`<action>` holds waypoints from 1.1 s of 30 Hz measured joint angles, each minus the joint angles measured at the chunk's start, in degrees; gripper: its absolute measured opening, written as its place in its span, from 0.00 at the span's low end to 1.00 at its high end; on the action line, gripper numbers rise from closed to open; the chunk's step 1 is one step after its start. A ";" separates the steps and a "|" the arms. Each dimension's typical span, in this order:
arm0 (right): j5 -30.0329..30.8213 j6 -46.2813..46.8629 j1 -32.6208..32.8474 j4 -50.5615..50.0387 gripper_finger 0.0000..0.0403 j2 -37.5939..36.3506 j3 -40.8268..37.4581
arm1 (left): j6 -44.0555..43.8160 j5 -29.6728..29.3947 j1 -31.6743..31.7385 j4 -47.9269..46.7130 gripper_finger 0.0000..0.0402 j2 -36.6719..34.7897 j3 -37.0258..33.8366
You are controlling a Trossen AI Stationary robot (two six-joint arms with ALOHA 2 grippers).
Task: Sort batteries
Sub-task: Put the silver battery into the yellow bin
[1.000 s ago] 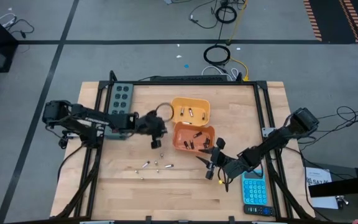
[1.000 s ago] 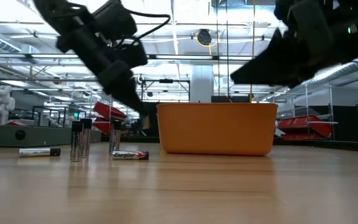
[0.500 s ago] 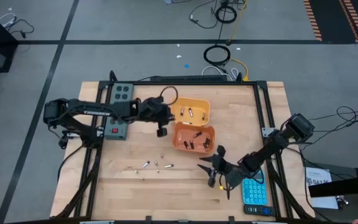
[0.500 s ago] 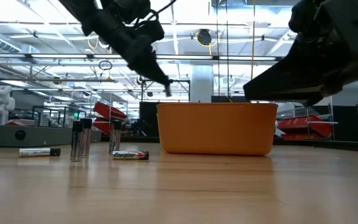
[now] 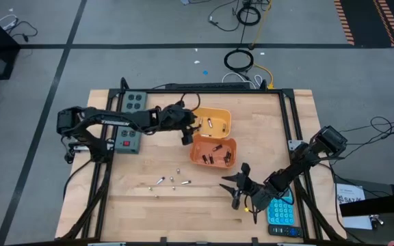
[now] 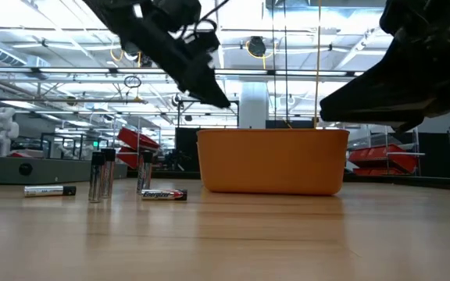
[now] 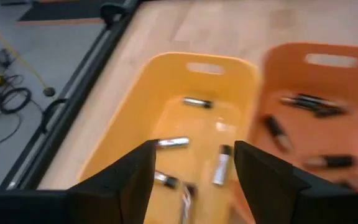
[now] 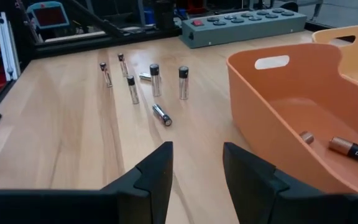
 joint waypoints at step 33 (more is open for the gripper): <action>-7.72 -10.80 -6.08 3.05 0.33 -0.04 0.00 | -35.68 -0.68 -26.37 -27.82 0.51 7.43 1.09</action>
